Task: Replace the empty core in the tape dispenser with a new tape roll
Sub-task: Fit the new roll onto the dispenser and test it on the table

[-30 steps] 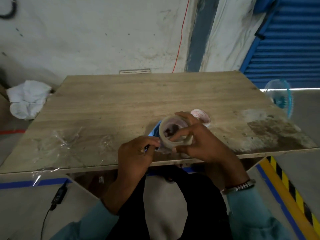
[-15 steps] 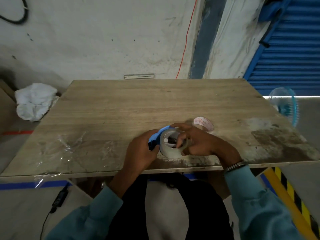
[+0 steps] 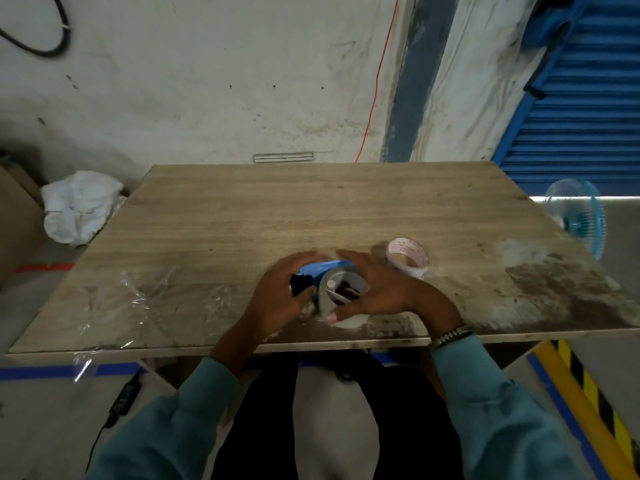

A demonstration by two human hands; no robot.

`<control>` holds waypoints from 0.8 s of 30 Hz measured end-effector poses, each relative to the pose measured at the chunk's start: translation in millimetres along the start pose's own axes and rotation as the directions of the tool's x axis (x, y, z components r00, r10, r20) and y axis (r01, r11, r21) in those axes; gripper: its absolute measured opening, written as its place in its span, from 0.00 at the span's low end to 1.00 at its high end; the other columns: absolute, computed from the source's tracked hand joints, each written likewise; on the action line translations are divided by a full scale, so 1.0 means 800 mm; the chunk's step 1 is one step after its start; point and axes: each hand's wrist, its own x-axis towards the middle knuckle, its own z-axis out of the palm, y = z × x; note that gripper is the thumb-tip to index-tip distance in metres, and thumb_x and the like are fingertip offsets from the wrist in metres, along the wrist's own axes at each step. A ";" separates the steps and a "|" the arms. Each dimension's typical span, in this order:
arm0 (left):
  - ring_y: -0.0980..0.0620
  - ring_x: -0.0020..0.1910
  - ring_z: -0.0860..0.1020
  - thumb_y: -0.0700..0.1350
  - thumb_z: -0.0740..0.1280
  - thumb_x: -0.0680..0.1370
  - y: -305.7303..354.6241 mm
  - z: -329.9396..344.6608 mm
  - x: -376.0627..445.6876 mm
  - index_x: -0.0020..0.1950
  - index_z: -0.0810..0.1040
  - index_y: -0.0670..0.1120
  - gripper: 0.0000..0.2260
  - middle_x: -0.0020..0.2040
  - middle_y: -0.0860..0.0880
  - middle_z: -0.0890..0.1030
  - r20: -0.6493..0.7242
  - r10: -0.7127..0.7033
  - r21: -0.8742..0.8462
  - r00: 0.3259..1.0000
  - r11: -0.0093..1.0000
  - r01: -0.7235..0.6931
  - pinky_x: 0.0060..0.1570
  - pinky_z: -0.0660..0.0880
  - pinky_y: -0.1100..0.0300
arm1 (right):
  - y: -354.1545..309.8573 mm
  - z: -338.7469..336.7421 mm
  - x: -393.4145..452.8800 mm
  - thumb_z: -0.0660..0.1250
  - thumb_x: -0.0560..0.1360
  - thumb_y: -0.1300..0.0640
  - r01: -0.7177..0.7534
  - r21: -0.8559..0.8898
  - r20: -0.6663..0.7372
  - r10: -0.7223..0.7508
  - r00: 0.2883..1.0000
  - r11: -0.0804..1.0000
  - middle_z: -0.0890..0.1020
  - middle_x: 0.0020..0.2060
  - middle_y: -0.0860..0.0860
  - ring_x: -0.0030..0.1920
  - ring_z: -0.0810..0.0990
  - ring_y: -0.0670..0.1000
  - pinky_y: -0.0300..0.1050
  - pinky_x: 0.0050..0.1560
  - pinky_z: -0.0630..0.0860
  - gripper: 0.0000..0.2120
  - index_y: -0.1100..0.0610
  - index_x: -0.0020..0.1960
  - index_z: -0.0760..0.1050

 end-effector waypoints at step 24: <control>0.51 0.36 0.84 0.55 0.64 0.75 0.027 -0.009 -0.034 0.41 0.84 0.54 0.11 0.37 0.54 0.86 -0.003 0.199 0.550 0.980 0.819 -0.164 0.37 0.79 0.55 | -0.023 0.089 -0.043 0.78 0.61 0.31 -0.120 -0.120 -0.324 0.076 0.943 0.985 0.65 0.72 0.51 0.72 0.68 0.57 0.54 0.59 0.78 0.60 0.47 0.83 0.52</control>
